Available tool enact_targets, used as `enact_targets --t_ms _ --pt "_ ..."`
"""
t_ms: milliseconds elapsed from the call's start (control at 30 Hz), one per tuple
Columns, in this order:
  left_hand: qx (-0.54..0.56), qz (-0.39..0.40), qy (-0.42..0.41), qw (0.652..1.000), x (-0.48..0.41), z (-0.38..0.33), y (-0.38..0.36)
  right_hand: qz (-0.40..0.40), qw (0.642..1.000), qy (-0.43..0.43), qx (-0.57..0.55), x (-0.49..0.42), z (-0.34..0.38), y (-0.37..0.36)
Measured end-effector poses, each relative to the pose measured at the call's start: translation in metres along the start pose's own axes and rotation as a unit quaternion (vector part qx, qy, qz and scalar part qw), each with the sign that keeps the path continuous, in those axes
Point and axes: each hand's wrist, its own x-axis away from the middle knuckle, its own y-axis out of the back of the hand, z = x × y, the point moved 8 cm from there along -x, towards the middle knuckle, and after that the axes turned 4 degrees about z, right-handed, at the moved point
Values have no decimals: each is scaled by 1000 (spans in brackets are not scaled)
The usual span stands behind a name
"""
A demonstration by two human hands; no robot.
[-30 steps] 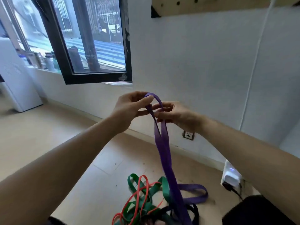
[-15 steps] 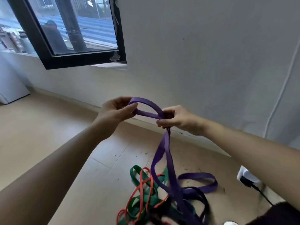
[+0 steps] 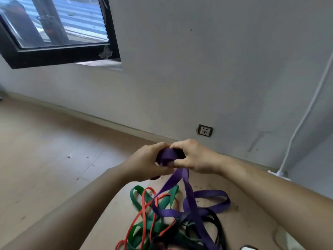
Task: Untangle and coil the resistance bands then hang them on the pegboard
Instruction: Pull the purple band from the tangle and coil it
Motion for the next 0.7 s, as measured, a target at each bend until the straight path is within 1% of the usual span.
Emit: enact_targets --t_ms 100,233,333,400,500,600,700 --pt "-17 -4 -8 1000 2 -13 8 -12 1000 -8 -1 9 8 11" --pt "-98 -1 -5 995 10 -30 12 -7 999 -18 26 20 10 15" --pt "-129 -32 -19 991 16 -42 23 -8 1000 -24 0 23 4 14" --pt "-89 -52 -28 994 21 -49 33 -18 999 -14 -44 26 6 14" --pt "15 -86 -50 995 29 -61 53 -23 993 6 -114 29 11 11" --pt "122 -143 -52 981 39 -69 80 -4 987 -7 -160 30 3 7" --pt "206 -201 -55 956 48 -71 109 24 989 -34 -143 32 -10 0"
